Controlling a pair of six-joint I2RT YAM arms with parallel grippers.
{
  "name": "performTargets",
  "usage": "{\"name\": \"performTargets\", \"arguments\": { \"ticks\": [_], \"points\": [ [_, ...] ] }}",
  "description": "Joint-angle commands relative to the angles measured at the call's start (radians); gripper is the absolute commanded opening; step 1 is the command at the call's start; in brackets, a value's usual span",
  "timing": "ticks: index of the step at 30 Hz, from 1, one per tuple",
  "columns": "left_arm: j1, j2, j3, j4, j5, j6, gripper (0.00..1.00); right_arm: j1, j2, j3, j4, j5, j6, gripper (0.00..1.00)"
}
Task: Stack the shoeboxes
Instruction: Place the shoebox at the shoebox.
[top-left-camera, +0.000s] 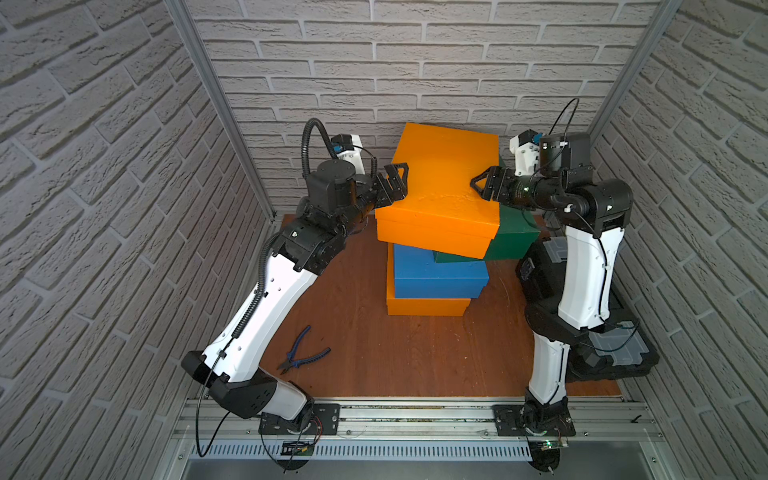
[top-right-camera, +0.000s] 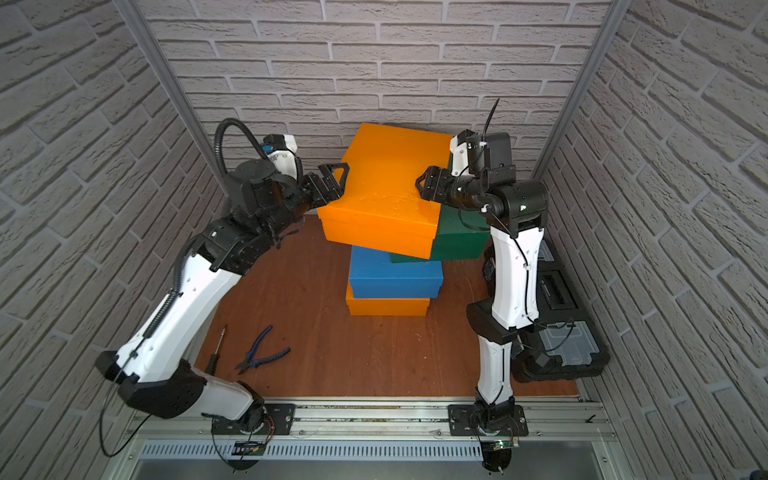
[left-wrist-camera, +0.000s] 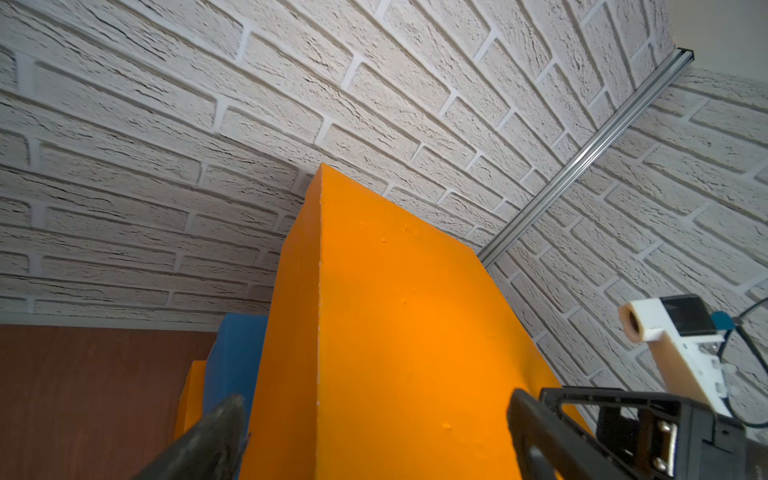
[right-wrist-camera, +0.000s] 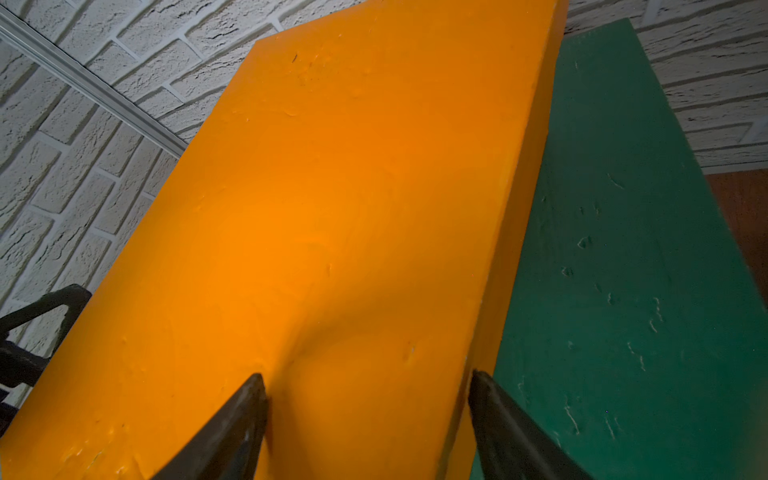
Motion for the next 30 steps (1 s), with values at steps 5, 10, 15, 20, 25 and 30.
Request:
{"name": "performTargets", "arguments": {
  "ticks": [5, 10, 15, 20, 25, 30],
  "points": [
    [-0.009, 0.052, 0.044, 0.121, 0.071, -0.065, 0.98, -0.012, 0.019, 0.026, -0.074, 0.014, -0.021, 0.76],
    [-0.03, 0.089, 0.076, 0.146, 0.078, -0.075, 0.98, -0.012, 0.008, 0.027, -0.066, 0.031, -0.027, 0.77],
    [-0.04, 0.124, 0.112, 0.157, 0.083, -0.085, 0.98, -0.012, -0.004, 0.026, -0.06, 0.047, -0.039, 0.79],
    [-0.042, 0.15, 0.129, 0.162, 0.087, -0.096, 0.98, -0.014, -0.017, 0.026, -0.05, 0.062, -0.057, 0.8],
    [-0.043, 0.174, 0.155, 0.165, 0.089, -0.106, 0.98, -0.018, -0.028, 0.026, -0.042, 0.092, -0.073, 0.83],
    [-0.049, 0.2, 0.195, 0.159, 0.091, -0.108, 0.98, -0.042, -0.025, 0.027, -0.036, 0.082, -0.084, 0.84]
  ]
}}
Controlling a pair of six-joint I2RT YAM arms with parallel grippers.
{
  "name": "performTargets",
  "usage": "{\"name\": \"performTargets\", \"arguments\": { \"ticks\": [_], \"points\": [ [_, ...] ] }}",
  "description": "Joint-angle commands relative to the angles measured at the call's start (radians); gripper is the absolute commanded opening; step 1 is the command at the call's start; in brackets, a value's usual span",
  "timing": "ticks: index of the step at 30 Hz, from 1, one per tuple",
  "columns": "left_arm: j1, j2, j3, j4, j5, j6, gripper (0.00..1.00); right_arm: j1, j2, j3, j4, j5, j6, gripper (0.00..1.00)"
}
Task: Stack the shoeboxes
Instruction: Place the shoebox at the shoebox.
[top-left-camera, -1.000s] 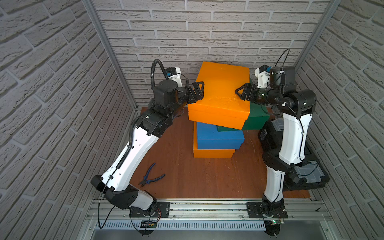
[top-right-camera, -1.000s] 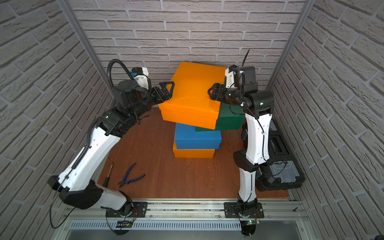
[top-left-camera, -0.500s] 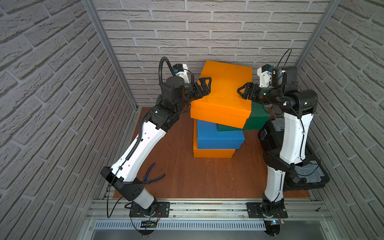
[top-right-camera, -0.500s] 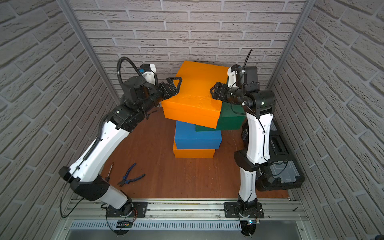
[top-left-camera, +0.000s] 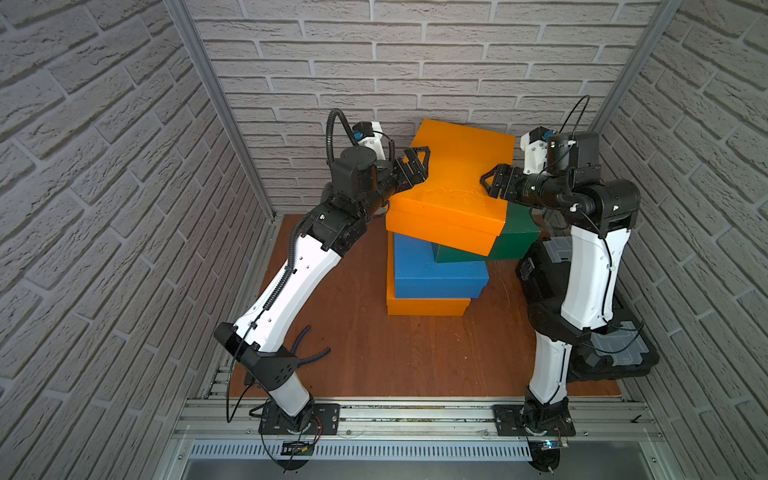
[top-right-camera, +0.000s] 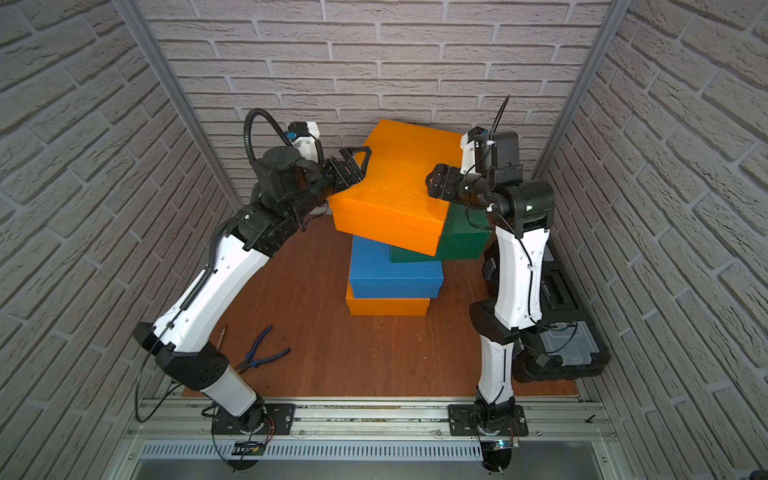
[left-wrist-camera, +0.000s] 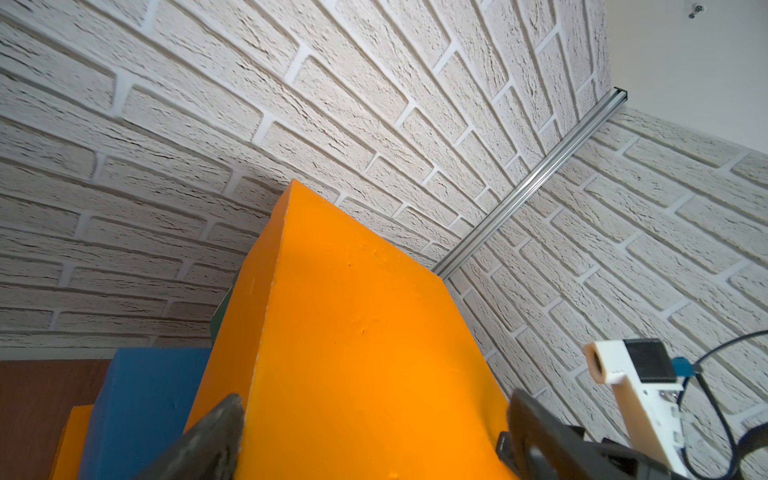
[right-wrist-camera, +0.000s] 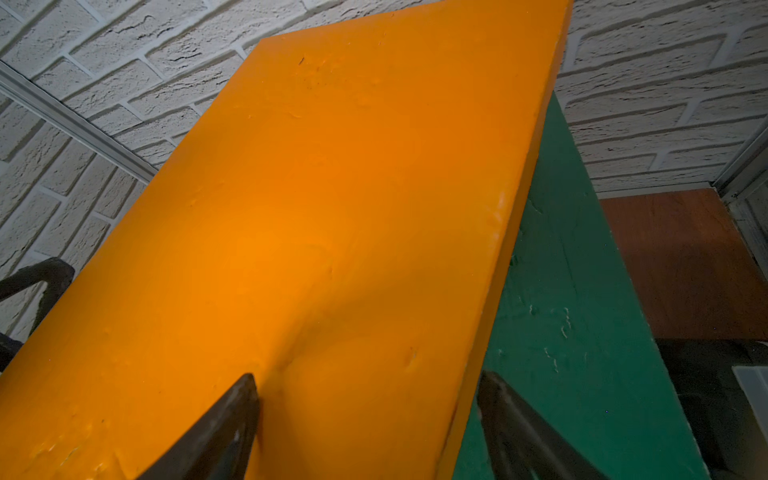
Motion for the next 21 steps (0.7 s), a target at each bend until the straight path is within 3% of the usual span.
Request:
{"name": "performTargets", "arguments": {
  "ticks": [1, 21],
  "points": [
    [-0.016, 0.022, 0.041, 0.056, 0.019, -0.013, 0.98, -0.018, -0.014, 0.026, -0.036, -0.004, -0.035, 0.84],
    [-0.023, 0.033, 0.079, 0.035, -0.008, 0.015, 0.98, -0.108, -0.051, 0.026, -0.03, -0.062, -0.054, 0.88]
  ]
}}
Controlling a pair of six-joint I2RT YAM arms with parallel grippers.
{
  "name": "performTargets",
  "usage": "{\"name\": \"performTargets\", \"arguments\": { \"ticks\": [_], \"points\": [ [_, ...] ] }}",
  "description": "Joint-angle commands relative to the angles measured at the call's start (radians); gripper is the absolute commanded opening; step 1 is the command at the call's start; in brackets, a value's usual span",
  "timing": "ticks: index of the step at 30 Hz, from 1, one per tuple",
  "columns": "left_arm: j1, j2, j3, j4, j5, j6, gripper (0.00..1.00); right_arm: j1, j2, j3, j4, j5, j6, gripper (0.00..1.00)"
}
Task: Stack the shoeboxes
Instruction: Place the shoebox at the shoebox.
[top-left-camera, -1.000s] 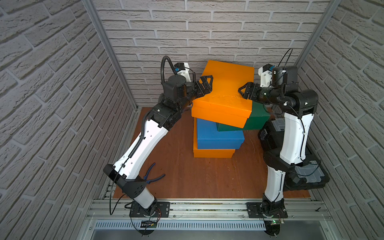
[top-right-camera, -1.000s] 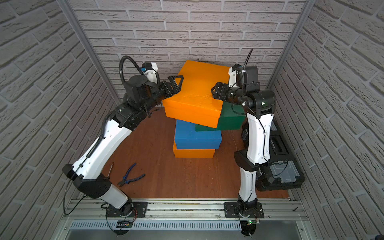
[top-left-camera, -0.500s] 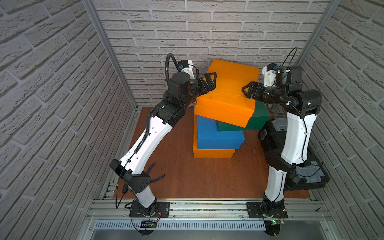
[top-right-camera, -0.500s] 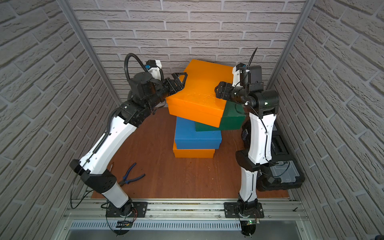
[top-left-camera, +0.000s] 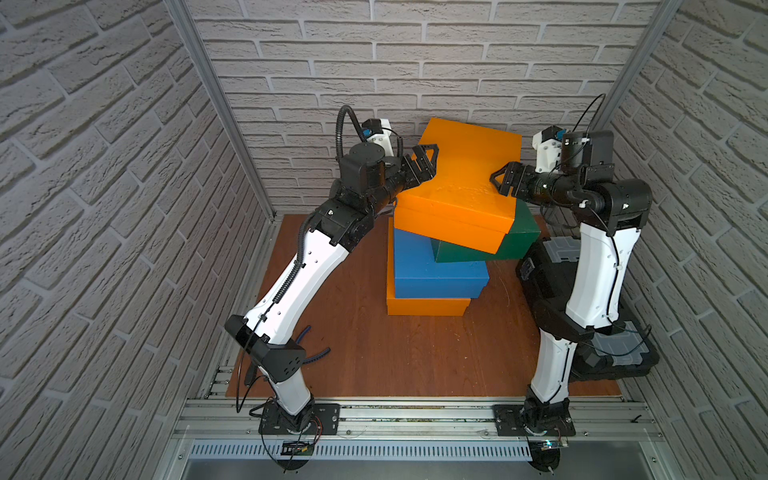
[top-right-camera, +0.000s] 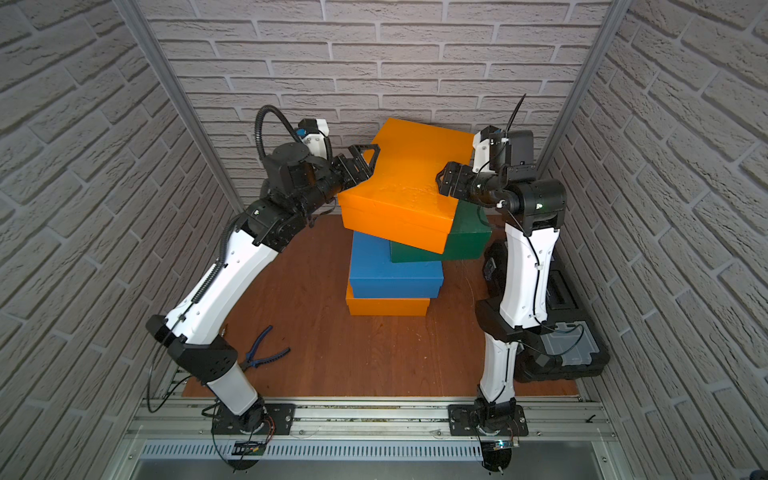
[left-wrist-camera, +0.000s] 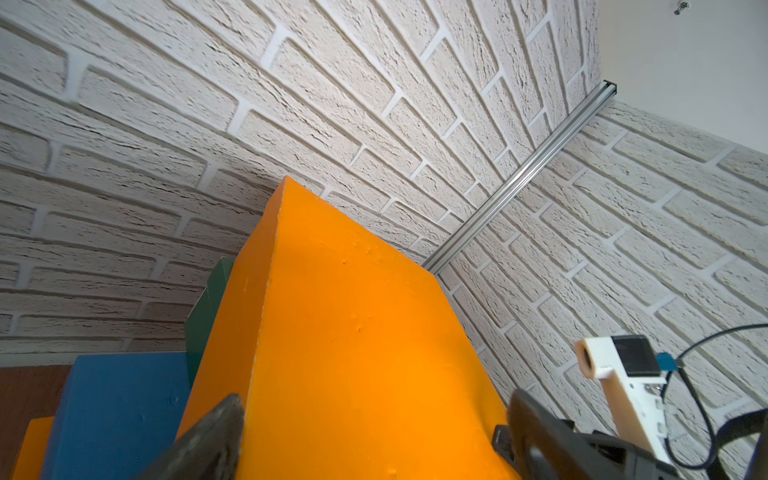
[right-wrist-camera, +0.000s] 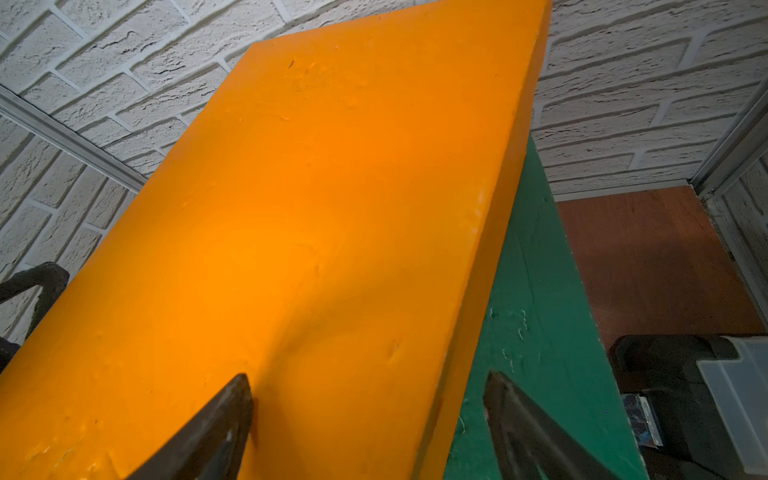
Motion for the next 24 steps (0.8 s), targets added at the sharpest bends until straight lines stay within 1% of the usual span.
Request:
{"name": "performTargets", "arguments": {
  "ticks": [1, 3, 4, 8, 14, 16, 22, 24],
  "points": [
    [-0.007, -0.025, 0.007, 0.041, -0.015, 0.017, 0.98, -0.022, -0.044, 0.03, -0.027, 0.003, -0.032, 0.88],
    [-0.007, -0.026, 0.005, 0.044, -0.016, 0.017, 0.98, -0.031, -0.044, 0.027, -0.04, 0.003, -0.041, 0.88],
    [-0.007, -0.025, 0.005, 0.045, -0.015, 0.016, 0.98, -0.037, -0.075, 0.029, -0.044, 0.002, -0.043, 0.88],
    [-0.008, -0.023, 0.009, 0.04, -0.015, 0.017, 0.98, -0.062, -0.101, 0.029, -0.059, 0.018, -0.056, 0.88],
    [-0.008, -0.03, -0.003, 0.049, -0.018, 0.02, 0.98, -0.147, -0.111, 0.029, -0.129, 0.031, -0.051, 0.89],
    [-0.008, -0.031, -0.003, 0.052, -0.017, 0.021, 0.98, -0.184, -0.102, 0.03, -0.155, 0.012, -0.034, 0.89],
    [-0.008, -0.034, -0.003, 0.044, -0.018, 0.027, 0.98, -0.32, -0.057, 0.03, -0.196, -0.12, 0.001, 0.89],
    [-0.008, -0.035, -0.003, 0.045, -0.019, 0.032, 0.98, -0.362, -0.018, 0.028, -0.203, -0.146, 0.008, 0.89]
  ]
}}
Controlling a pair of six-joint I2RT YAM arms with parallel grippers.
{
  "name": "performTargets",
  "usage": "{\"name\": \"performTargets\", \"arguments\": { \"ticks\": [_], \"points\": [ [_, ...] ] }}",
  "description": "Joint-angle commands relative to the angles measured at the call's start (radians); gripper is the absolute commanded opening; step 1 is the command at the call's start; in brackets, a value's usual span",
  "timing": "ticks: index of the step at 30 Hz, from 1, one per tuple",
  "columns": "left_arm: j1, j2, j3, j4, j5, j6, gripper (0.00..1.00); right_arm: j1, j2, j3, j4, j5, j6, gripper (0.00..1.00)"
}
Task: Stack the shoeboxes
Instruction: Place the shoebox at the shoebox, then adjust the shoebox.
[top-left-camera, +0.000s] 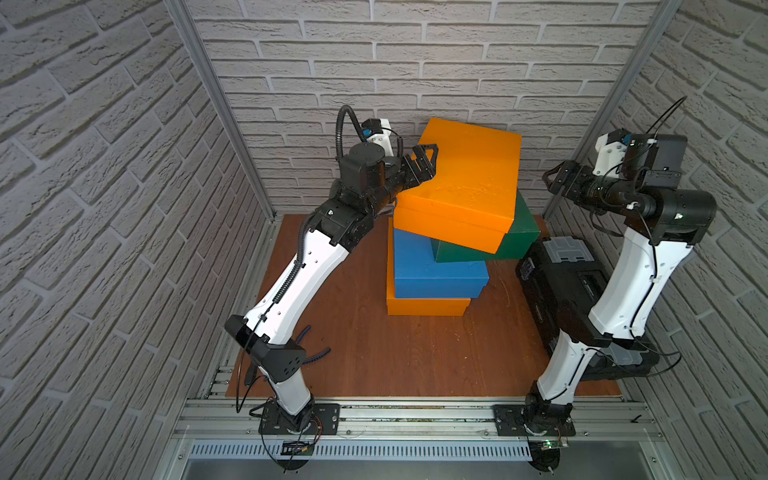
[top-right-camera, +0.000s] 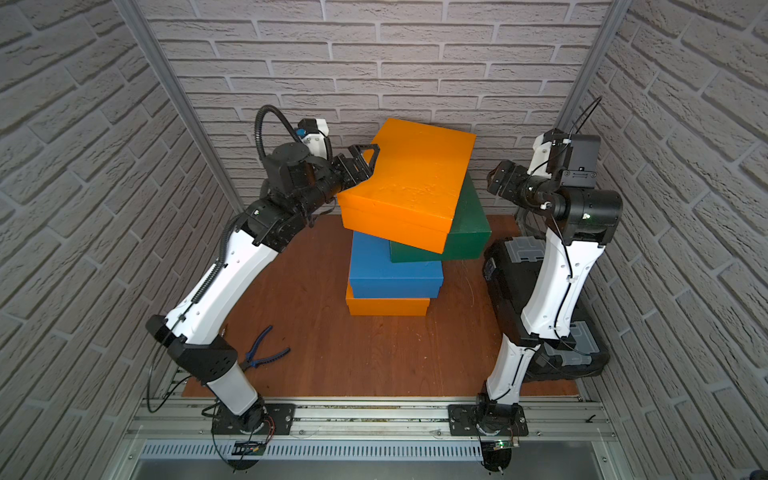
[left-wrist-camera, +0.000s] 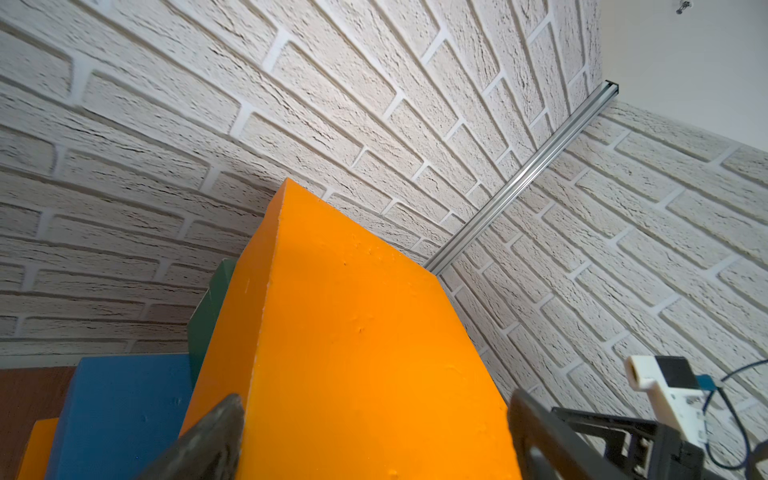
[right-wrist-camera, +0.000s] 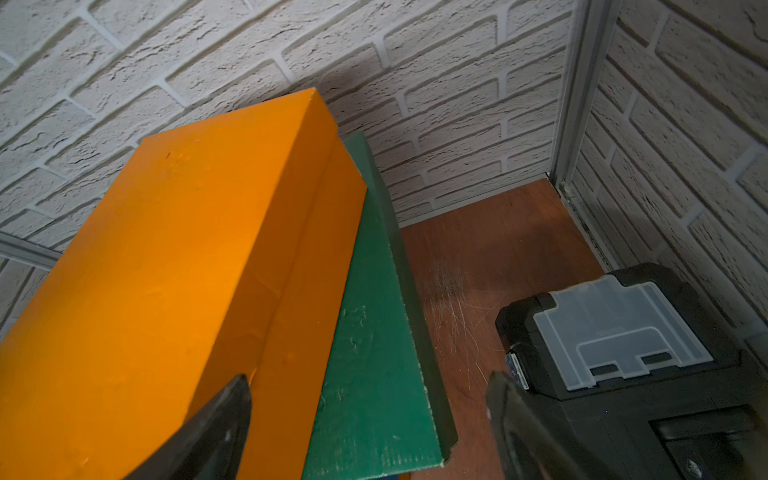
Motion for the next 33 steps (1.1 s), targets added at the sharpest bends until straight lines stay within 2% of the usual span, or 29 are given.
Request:
{"name": "performTargets", "arguments": {
  "ticks": [1, 10, 15, 19, 26, 29, 31, 33],
  "points": [
    [-0.008, -0.036, -0.003, 0.045, -0.016, 0.019, 0.98, -0.055, 0.048, 0.035, -0.14, -0.081, 0.023, 0.89],
    [-0.007, -0.035, -0.004, 0.044, -0.023, 0.026, 0.98, -0.114, 0.142, 0.035, -0.146, -0.103, 0.024, 0.86],
    [-0.008, -0.034, -0.005, 0.045, -0.03, 0.026, 0.98, -0.114, 0.179, 0.036, -0.134, -0.117, 0.028, 0.78],
    [-0.007, -0.031, -0.003, 0.046, -0.032, 0.025, 0.98, -0.114, 0.203, 0.035, -0.126, -0.105, 0.035, 0.69],
    [-0.008, -0.023, 0.007, 0.037, -0.033, 0.024, 0.98, -0.111, 0.265, 0.035, -0.091, -0.158, 0.06, 0.52],
    [-0.007, -0.023, 0.008, 0.038, -0.038, 0.024, 0.98, -0.103, 0.272, 0.034, -0.075, -0.173, 0.073, 0.35],
    [-0.008, -0.022, 0.008, 0.04, -0.039, 0.024, 0.98, -0.087, 0.274, 0.035, -0.084, -0.127, 0.067, 0.24],
    [-0.008, -0.022, 0.007, 0.04, -0.038, 0.023, 0.98, -0.055, 0.276, 0.034, -0.108, -0.054, 0.042, 0.21]
  ]
}}
